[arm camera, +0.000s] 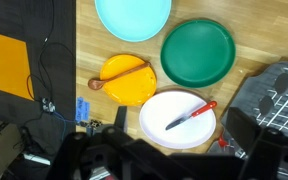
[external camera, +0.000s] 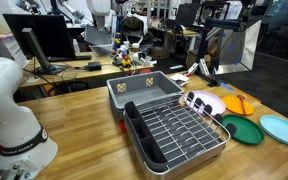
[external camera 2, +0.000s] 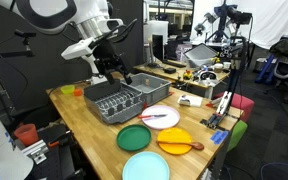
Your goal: Place the knife on the green plate then put the pink plate on the dish rack
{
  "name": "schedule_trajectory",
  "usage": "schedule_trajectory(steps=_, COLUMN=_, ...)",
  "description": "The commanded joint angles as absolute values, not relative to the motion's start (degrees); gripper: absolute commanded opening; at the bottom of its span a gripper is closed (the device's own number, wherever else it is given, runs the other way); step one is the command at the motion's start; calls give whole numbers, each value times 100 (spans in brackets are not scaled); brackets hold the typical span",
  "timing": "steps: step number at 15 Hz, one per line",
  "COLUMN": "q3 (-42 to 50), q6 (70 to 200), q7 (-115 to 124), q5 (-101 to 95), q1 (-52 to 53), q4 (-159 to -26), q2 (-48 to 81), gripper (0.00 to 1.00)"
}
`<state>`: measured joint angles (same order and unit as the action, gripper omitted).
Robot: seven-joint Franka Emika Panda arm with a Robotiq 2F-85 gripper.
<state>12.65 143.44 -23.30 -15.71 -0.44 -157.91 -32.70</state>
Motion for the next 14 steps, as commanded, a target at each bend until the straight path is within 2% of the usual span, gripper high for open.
schedule_trajectory(steps=1, q3=1160, q6=14336, q7=-2397, q5=-1475, q1=-138, q4=-15786, q2=-3266, gripper=100)
schedule_trajectory(steps=7, q3=1175, q6=14403, q7=-2492, q5=-749, q1=405, q4=-15685, q2=-2964, gripper=100)
schedule_trajectory(steps=14, q3=1373, q6=14914, q7=-3151, q5=696, q1=1295, q4=-15328, q2=-1967, gripper=100)
